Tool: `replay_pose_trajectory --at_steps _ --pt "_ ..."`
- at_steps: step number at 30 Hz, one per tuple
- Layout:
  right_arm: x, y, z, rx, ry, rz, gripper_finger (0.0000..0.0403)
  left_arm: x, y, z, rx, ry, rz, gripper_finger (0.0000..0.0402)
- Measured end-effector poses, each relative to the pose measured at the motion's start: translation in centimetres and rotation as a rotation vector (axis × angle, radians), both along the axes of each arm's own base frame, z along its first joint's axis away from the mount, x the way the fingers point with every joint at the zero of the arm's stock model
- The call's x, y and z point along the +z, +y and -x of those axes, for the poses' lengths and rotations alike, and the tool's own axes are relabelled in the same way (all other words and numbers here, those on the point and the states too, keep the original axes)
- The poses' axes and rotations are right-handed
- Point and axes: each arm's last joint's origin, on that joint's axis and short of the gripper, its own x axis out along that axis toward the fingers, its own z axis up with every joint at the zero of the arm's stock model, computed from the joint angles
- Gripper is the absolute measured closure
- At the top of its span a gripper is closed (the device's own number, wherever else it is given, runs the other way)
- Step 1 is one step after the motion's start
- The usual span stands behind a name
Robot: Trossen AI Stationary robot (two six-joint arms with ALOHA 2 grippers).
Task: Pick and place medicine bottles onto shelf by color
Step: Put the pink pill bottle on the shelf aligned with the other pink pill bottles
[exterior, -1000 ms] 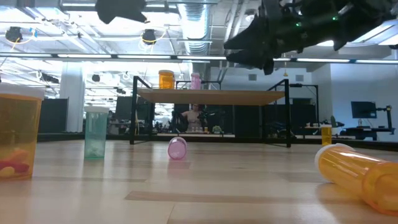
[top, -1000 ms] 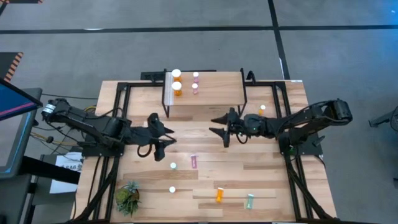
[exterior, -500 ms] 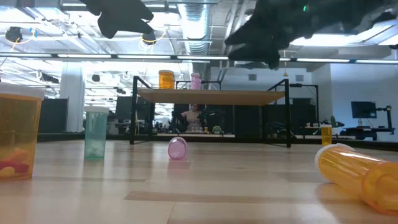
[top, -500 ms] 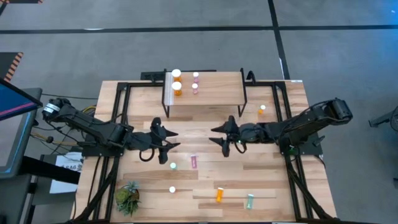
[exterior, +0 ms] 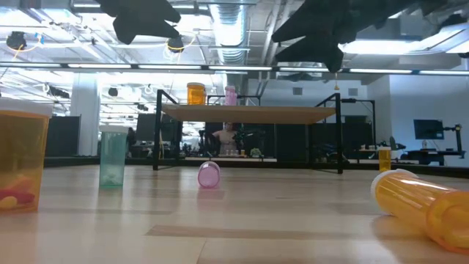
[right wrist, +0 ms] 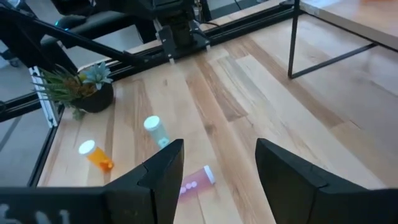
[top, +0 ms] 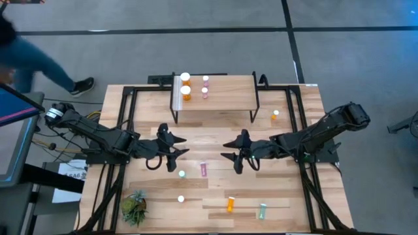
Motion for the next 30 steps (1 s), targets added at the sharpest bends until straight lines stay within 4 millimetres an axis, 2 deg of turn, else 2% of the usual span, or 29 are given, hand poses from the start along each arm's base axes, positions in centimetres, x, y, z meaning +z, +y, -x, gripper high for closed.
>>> replay_pose_trajectory --at_steps 15,19,21,25,30 --pt "-0.1 0.9 0.2 0.045 0.008 0.025 0.0182 0.0 0.0 0.0 0.008 0.002 -0.025 0.0219" --pt "-1.1 1.9 -1.0 0.073 0.071 0.041 0.0182 0.0 0.0 0.0 0.008 -0.002 -0.023 0.0219" --pt "-1.0 2.4 -2.7 0.09 0.09 0.044 0.0182 0.1 0.0 0.0 0.009 -0.007 -0.021 0.0219" --pt "-1.9 3.0 -5.2 0.094 0.241 0.112 0.0182 0.1 0.0 -0.1 0.007 -0.012 -0.021 0.0219" --pt "-2.1 3.1 -7.2 0.063 0.339 0.095 0.0182 0.1 0.0 0.0 -0.003 -0.005 -0.033 0.0219"
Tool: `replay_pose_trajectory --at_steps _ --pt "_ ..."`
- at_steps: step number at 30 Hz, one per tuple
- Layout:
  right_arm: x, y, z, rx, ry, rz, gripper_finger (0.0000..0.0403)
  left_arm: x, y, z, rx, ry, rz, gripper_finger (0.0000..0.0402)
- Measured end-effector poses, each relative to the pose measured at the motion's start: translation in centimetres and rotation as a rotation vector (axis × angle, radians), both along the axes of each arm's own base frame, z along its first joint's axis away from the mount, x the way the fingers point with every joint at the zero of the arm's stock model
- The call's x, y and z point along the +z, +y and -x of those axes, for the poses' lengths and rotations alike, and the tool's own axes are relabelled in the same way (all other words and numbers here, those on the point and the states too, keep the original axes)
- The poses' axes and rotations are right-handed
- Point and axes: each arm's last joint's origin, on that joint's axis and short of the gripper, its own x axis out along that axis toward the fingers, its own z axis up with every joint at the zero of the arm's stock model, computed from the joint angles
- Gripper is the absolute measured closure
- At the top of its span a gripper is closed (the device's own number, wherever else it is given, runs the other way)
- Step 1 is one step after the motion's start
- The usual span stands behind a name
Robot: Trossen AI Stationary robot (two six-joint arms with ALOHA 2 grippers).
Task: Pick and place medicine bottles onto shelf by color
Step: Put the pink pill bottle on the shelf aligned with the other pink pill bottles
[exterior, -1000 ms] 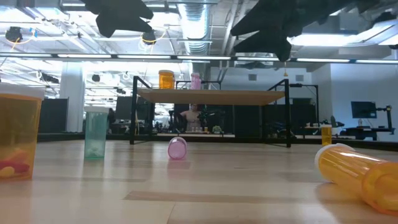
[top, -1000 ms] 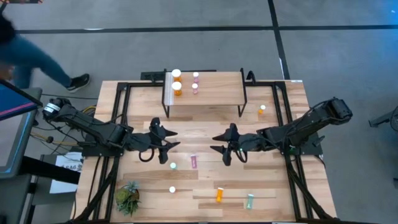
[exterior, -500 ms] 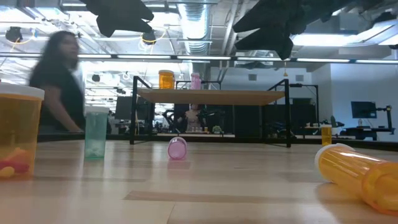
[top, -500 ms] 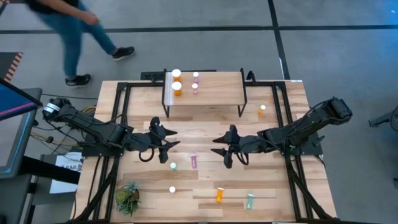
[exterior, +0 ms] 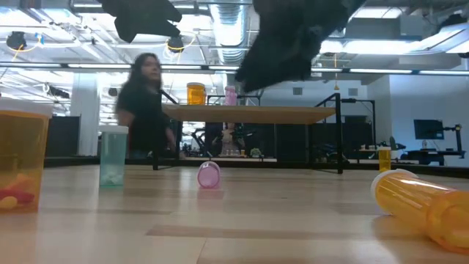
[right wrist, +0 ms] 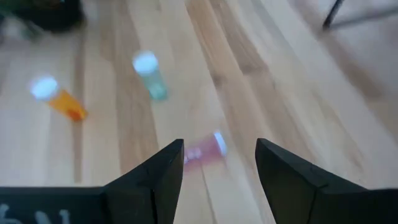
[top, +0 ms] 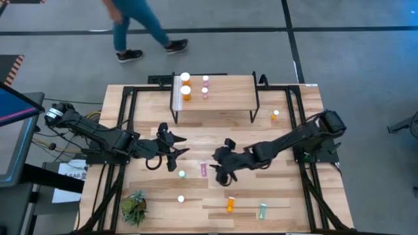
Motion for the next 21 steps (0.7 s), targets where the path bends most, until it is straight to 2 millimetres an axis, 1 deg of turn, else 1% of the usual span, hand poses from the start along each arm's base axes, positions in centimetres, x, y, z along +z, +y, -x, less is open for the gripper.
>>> replay_pose_trajectory --at_steps 2,6,14,17,21 --pt "-0.4 0.2 -0.3 -0.015 0.029 -0.037 0.0182 0.0 0.0 0.0 0.0 0.0 0.001 0.0219" --pt "-0.7 0.5 -1.6 -0.085 0.008 -0.156 0.0182 0.0 0.0 0.0 0.0 0.003 0.004 0.0219" --pt "-4.3 3.1 -4.0 -0.077 0.112 -0.175 0.0182 0.3 -0.1 -0.1 0.0 -0.034 0.015 0.0219" --pt "-5.3 3.0 -4.9 -0.125 0.178 -0.179 0.0182 0.3 -0.1 -0.1 0.002 -0.033 0.015 0.0219" --pt "-5.3 2.4 -6.0 -0.18 0.196 -0.194 0.0182 0.3 -0.1 -0.1 0.004 -0.034 0.02 0.0219"
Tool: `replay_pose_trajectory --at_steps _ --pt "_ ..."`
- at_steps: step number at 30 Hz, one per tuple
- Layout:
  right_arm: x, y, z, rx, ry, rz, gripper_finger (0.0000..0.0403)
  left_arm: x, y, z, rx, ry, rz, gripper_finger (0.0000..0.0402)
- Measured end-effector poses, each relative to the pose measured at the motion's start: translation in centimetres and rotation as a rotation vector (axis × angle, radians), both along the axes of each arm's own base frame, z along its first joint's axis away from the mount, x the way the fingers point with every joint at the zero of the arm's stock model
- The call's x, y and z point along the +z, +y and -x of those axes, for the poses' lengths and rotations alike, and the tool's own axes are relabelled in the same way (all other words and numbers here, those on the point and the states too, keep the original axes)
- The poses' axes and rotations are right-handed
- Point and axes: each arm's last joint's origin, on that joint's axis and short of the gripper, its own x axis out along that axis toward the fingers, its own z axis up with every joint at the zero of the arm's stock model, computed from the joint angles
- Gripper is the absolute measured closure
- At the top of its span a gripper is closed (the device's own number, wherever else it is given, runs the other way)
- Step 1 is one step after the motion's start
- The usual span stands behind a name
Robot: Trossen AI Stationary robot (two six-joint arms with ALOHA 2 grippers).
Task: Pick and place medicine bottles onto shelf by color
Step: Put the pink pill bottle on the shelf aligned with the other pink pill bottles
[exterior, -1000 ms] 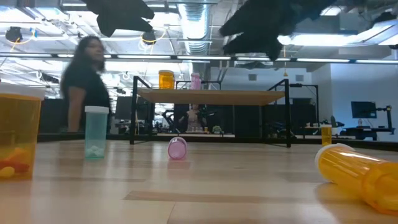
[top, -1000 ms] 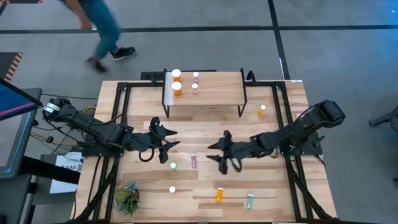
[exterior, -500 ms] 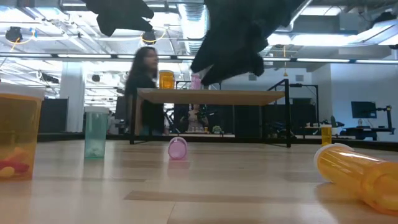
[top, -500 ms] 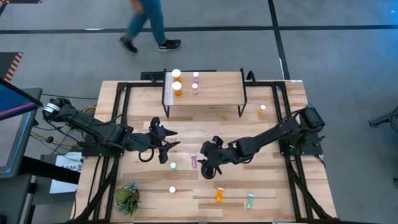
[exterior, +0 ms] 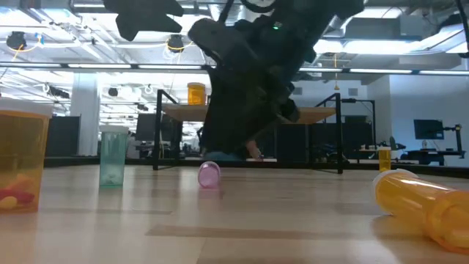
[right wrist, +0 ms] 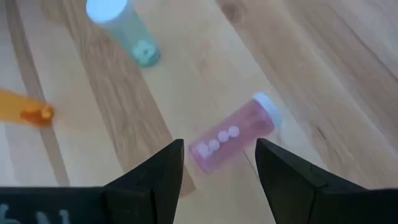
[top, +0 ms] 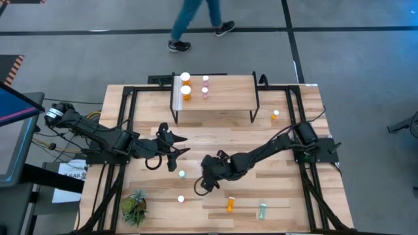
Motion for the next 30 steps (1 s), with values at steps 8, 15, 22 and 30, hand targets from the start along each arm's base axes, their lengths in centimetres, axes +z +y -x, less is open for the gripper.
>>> replay_pose_trajectory --at_steps 8,15,22,30 --pt "0.3 -0.5 -0.5 -0.097 -0.01 -0.02 0.0182 -0.1 -0.1 0.0 -0.025 0.013 0.012 0.0219" --pt "0.3 -0.5 -0.4 -0.128 -0.017 0.016 0.0182 0.0 -0.1 0.0 -0.021 0.007 0.006 0.0219" --pt "0.3 0.0 -0.2 -0.092 -0.014 0.059 0.0182 0.0 -0.1 0.0 -0.02 0.005 0.007 0.0219" --pt "1.1 0.4 -0.4 -0.079 -0.025 0.065 0.0182 0.0 -0.1 0.0 -0.021 0.006 0.004 0.0219"
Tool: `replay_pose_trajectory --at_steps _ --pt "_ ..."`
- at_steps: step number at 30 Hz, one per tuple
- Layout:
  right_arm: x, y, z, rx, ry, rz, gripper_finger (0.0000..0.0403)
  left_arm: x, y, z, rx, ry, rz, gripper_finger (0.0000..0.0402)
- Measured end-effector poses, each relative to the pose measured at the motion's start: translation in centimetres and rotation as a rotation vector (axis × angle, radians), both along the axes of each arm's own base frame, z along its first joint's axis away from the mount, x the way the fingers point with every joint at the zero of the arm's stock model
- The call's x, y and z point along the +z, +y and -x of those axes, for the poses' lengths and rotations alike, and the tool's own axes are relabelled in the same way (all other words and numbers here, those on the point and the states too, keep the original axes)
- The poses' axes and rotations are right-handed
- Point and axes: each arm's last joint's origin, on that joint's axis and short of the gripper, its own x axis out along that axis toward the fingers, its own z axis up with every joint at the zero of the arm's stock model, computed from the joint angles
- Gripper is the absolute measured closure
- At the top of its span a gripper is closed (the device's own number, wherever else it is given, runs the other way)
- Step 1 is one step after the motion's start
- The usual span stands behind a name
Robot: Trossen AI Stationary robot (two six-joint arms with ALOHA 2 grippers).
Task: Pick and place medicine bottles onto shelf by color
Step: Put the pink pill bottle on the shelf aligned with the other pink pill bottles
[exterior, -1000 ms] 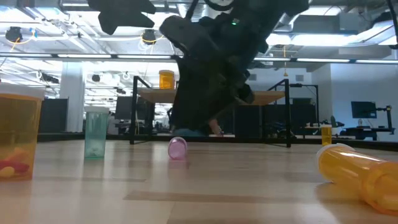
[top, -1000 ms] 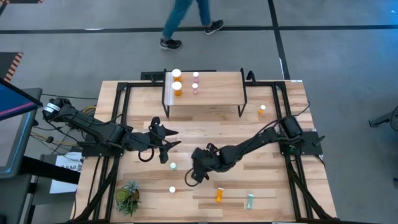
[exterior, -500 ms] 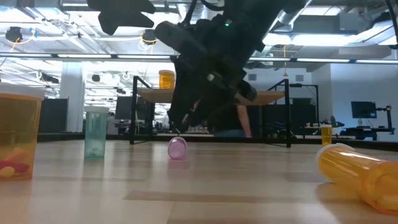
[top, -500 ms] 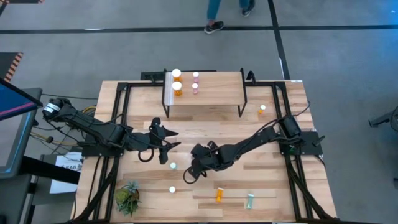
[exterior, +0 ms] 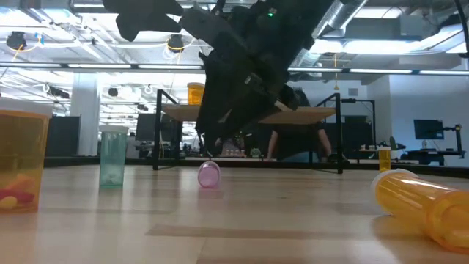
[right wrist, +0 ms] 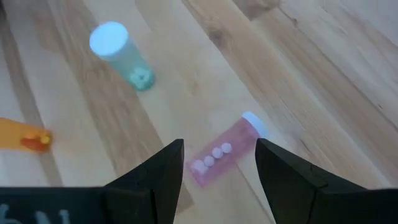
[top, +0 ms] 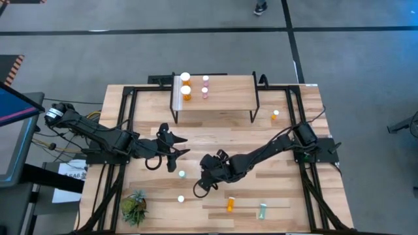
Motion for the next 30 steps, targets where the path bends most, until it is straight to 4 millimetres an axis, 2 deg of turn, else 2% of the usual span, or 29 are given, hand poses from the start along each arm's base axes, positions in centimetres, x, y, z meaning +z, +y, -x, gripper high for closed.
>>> replay_pose_trajectory --at_steps 7,15,18,24,30 --pt "-1.4 0.0 -0.2 -0.007 0.049 0.01 0.0182 0.0 0.0 0.0 0.0 0.0 0.0 0.0219" --pt "-3.0 0.7 -1.9 -0.02 0.129 0.004 0.0182 0.0 0.0 0.0 0.001 0.005 -0.001 0.0219" --pt "-3.7 0.7 -1.9 -0.018 0.184 0.015 0.0182 -0.1 0.0 0.0 0.001 0.01 -0.003 0.0219" --pt "-3.9 0.1 -1.5 -0.004 0.272 0.046 0.0182 -0.1 0.0 0.1 0.0 0.019 -0.005 0.0219" --pt "-3.9 -0.1 -1.5 0.108 0.319 0.105 0.0182 -0.2 0.0 0.1 0.001 0.023 -0.004 0.0219"
